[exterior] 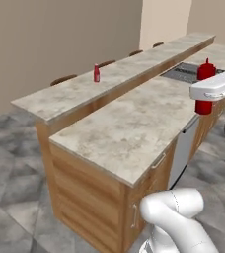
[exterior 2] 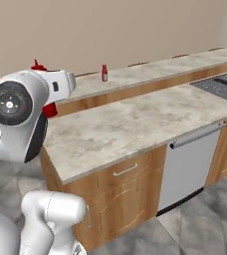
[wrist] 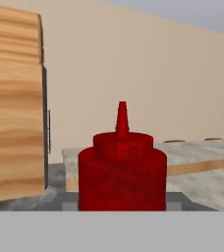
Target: The dining table condiment station is running low on ketchup. Refill the condiment station by opening the cabinet and taking the ketchup from the cabinet and placing it on the dining table.
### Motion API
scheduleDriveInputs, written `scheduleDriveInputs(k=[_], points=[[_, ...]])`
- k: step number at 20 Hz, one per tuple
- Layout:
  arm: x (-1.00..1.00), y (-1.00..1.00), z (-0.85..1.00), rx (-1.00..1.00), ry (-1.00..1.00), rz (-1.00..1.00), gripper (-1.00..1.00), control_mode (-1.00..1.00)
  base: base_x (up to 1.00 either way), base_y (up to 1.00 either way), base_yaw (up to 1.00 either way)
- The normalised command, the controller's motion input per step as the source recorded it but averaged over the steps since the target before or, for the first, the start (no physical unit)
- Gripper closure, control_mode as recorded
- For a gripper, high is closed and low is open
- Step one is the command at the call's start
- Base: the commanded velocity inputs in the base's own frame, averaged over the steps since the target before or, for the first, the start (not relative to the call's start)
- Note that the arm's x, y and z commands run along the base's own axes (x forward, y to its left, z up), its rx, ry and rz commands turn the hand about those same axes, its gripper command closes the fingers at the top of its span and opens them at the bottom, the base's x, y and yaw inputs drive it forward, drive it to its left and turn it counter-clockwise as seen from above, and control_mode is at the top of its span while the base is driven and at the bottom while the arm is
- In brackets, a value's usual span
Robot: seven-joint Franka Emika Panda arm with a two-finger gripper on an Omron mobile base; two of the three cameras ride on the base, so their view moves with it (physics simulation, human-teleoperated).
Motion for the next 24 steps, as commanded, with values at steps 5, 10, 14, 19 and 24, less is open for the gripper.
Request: scheduleDriveInputs(k=[5, 10, 14, 19, 24], points=[[0.0, 0.0, 0.0, 0.0, 0.0, 0.0, 1.0, 1.0, -0.67, 1.0, 0.13], [0.0, 0.0, 0.0, 0.0, 0.0, 0.0, 1.0, 1.0, 0.85, 1.0, -0.03], [0.0, 0.0, 0.0, 0.0, 0.0, 0.0, 1.0, 1.0, 1.0, 1.0, -0.13], [0.0, 0.0, 0.0, 0.0, 0.0, 0.0, 1.0, 1.0, 1.0, 1.0, -0.33], [0.0, 0.0, 0.0, 0.0, 0.0, 0.0, 1.0, 1.0, 1.0, 1.0, -0.5]])
